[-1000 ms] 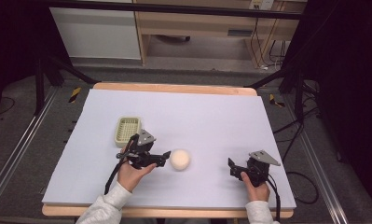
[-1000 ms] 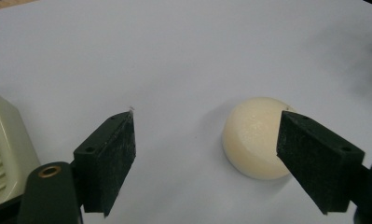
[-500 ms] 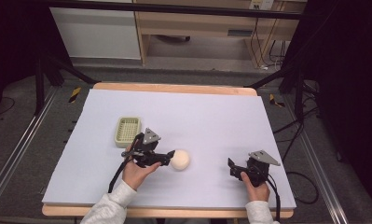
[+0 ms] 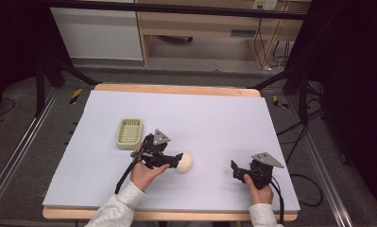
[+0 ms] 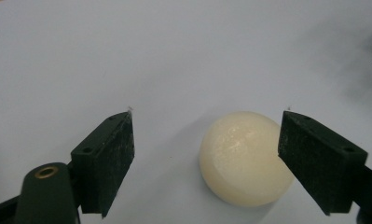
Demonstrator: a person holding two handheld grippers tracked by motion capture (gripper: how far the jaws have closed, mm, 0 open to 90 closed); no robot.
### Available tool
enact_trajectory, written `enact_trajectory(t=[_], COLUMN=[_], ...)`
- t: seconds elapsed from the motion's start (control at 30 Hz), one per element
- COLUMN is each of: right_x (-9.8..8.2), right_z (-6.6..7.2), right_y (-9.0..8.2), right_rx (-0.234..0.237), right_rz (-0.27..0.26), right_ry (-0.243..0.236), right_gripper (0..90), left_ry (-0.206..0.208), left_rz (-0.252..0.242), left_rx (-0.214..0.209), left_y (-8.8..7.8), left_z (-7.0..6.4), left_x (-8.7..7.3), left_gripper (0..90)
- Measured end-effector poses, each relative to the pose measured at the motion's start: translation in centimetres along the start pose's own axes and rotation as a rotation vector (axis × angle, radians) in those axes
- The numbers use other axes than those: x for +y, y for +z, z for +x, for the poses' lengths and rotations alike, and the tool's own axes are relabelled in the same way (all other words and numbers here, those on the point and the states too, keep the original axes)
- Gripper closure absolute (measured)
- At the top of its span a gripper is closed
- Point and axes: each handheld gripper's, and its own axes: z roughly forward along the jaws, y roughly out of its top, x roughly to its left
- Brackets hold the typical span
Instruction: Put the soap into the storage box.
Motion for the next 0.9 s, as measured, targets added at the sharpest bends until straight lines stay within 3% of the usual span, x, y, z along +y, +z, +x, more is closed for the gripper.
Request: enact_trajectory(t=[0.9], right_x=[0.0], right_z=[0.0], right_y=[0.0], right_rx=[0.003], right_rz=[0.0], right_ry=[-0.001], right_gripper=[3.8], left_ry=[0.033], left_rz=[0.037], left_rx=[-0.031], left_y=[1.9], left_z=[-1.5], left_x=[0.0], left_gripper=[15.1])
